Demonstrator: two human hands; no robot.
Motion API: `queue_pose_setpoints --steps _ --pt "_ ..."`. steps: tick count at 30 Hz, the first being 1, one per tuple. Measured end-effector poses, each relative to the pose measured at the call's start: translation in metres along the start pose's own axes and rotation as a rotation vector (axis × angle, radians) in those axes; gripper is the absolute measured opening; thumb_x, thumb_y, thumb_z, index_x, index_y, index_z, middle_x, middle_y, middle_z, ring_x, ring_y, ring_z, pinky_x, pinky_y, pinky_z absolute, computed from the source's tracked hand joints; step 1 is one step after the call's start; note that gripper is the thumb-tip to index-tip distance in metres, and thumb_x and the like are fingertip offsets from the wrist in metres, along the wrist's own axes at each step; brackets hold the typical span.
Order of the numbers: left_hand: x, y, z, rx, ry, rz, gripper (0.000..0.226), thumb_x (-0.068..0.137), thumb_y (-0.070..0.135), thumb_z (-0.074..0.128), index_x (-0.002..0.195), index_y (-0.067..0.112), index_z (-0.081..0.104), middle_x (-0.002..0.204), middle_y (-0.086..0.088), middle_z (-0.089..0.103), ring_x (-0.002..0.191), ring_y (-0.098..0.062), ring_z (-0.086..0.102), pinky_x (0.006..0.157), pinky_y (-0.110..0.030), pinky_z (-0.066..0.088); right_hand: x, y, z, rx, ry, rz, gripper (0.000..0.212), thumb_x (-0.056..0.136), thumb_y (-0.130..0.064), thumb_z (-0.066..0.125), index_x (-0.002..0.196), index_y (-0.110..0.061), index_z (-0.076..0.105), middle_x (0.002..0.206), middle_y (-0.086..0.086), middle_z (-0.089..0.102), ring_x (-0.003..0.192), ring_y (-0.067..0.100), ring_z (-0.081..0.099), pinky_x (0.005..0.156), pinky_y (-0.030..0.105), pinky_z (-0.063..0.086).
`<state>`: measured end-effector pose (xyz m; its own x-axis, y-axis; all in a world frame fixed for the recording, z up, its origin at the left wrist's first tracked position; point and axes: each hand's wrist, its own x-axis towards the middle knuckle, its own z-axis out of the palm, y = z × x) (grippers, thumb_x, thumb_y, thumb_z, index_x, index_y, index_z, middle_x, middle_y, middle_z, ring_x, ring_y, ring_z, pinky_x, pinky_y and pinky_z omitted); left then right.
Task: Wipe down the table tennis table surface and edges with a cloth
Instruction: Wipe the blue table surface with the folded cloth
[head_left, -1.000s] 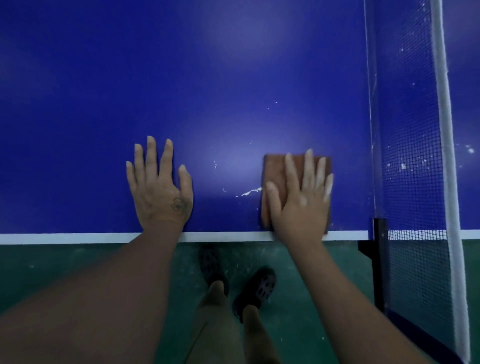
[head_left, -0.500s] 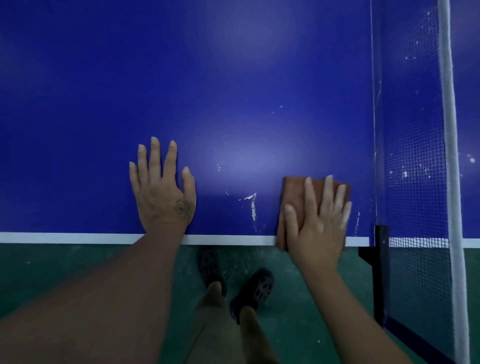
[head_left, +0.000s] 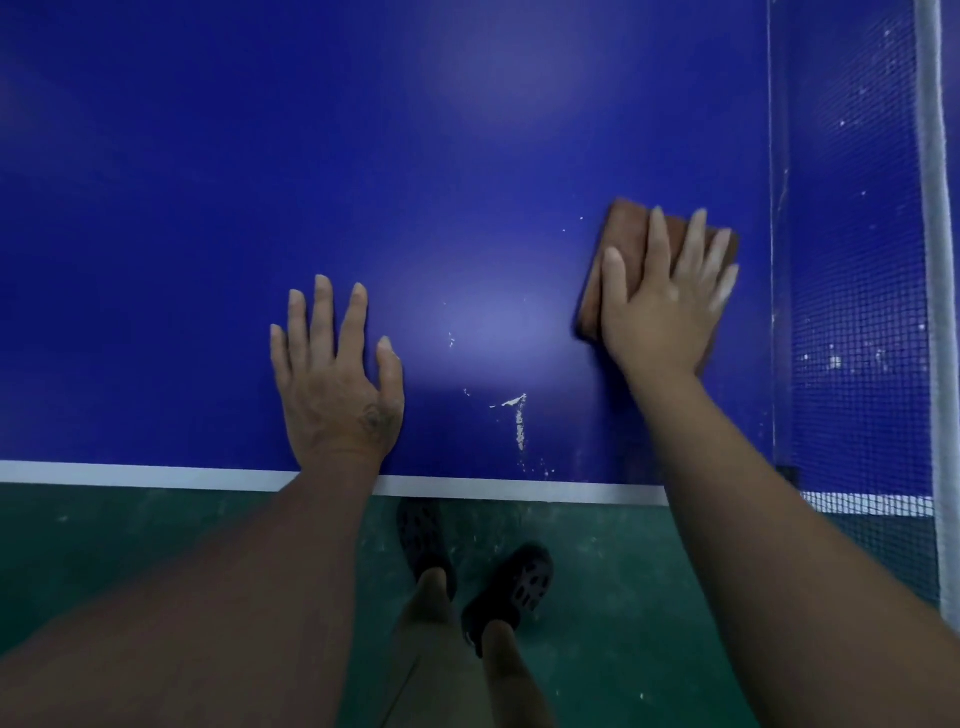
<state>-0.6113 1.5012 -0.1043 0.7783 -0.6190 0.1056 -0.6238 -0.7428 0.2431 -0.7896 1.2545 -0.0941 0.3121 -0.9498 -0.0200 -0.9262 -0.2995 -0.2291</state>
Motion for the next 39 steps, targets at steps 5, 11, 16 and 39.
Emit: queue_pose_setpoints --steps 5,11,16,39 --pt "0.0 0.003 -0.002 0.003 0.001 0.005 0.058 0.114 0.037 0.039 0.17 0.024 0.037 0.181 -0.005 0.022 0.17 -0.028 0.012 0.137 -0.054 0.01 0.044 -0.051 0.01 -0.008 -0.037 -0.057 0.072 0.108 -0.066 0.025 0.171 -0.032 0.023 0.181 0.01 0.006 0.167 0.035 -0.001 0.133 0.058 -0.001" --pt "0.0 0.005 -0.004 -0.007 0.009 0.008 0.054 0.115 0.03 0.036 0.169 0.021 0.04 0.18 -0.007 0.026 0.169 -0.03 0.014 0.137 -0.055 0.011 -0.038 -0.075 0.021 0.049 -0.063 -0.482 0.066 0.109 -0.063 0.038 0.167 -0.032 0.037 0.179 0.008 0.018 0.167 0.034 0.009 0.133 0.057 0.007" --pt "0.0 0.005 -0.003 -0.007 0.019 0.014 0.053 0.116 0.028 0.036 0.168 0.021 0.04 0.18 -0.008 0.027 0.169 -0.031 0.016 0.137 -0.055 0.012 -0.146 -0.032 0.019 0.078 -0.194 -0.749 0.065 0.11 -0.063 0.042 0.167 -0.032 0.035 0.18 0.004 0.014 0.167 0.03 0.007 0.132 0.059 0.015" --pt "0.0 0.001 -0.001 -0.027 -0.022 -0.005 0.052 0.119 0.035 0.028 0.169 0.022 0.037 0.181 -0.006 0.022 0.17 -0.03 0.012 0.137 -0.054 0.007 -0.179 -0.009 0.008 0.015 -0.161 -0.496 0.063 0.111 -0.057 0.044 0.169 -0.034 0.031 0.18 0.0 0.013 0.167 0.028 0.009 0.134 0.054 0.012"
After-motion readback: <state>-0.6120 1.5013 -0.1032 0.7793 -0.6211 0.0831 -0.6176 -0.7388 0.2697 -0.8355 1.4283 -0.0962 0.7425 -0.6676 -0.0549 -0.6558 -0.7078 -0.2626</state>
